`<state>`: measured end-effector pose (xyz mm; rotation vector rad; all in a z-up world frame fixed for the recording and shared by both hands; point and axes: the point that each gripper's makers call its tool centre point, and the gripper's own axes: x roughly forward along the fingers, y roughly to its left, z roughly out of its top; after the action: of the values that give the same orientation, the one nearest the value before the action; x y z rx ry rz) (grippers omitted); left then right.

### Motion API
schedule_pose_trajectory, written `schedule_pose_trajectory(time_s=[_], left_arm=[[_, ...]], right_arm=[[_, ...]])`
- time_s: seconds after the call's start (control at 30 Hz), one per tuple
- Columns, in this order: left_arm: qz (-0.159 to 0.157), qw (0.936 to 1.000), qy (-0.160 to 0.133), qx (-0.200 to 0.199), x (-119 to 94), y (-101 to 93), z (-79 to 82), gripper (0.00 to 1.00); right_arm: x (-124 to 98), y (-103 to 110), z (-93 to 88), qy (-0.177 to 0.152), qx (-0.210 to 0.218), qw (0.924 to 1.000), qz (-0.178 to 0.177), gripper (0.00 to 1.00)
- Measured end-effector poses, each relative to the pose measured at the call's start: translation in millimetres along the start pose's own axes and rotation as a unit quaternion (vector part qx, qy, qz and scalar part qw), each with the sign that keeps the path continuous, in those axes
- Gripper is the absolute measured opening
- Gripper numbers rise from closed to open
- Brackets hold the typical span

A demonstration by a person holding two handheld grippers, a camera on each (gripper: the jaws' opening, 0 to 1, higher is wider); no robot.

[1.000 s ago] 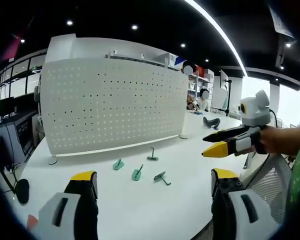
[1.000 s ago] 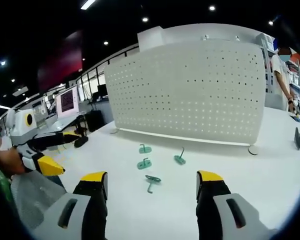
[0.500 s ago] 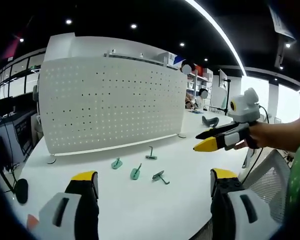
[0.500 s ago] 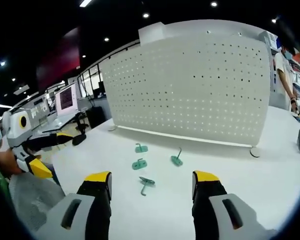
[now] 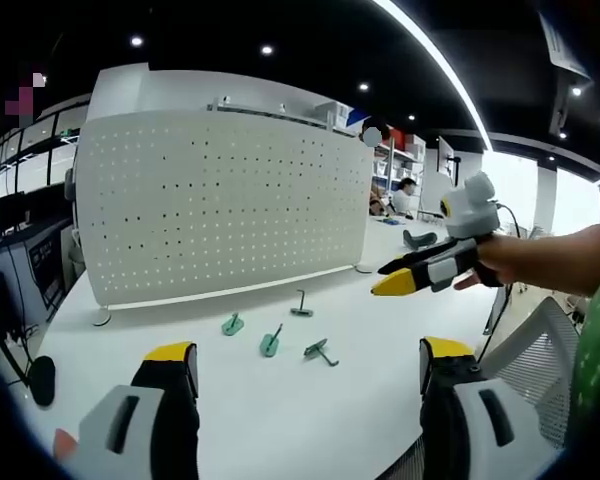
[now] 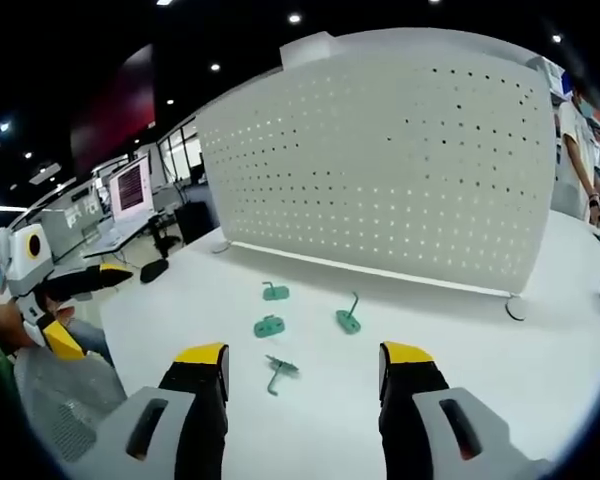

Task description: Insert the hook assembly into the mounting plate slot until the hook locks in place.

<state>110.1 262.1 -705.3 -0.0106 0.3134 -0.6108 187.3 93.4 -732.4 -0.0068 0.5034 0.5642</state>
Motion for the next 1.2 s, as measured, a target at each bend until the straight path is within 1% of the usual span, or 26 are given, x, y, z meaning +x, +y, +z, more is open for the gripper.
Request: schedule_pose_trajectory(time_s=[0.27,0.47,0.73,0.87,0.97,1.2], left_arm=[[0.003,1.0000,0.003,0.000,0.1,1.8,-1.2,0.94],[0.004,1.0000,0.005,-0.001,0.4,1.8,-2.3,0.93],[0.006,0.9999,0.010,-0.001,0.8,2.5,-4.5,0.93],[0.007,0.9999,0.011,-0.002,0.6,3.4,-4.6,0.93],[0.008,0.9999,0.012,-0.003,0.7,3.7,-5.0,0.93],[0.010,0.9998,0.015,-0.003,0.8,5.0,-5.9,0.92]], right_arm=[[8.7,-5.6,1.3,0.018,-0.012,0.9997,0.010,0.61],[16.5,-14.5,1.4,0.026,-0.001,0.9995,0.015,0.60],[29.7,-25.4,9.5,0.040,-0.022,0.9988,0.019,0.60],[36.6,-28.8,16.2,0.045,-0.021,0.9984,0.027,0.59],[41.6,-31.5,19.5,0.050,-0.028,0.9980,0.029,0.59],[53.8,-36.3,21.4,0.065,-0.040,0.9964,0.037,0.58]])
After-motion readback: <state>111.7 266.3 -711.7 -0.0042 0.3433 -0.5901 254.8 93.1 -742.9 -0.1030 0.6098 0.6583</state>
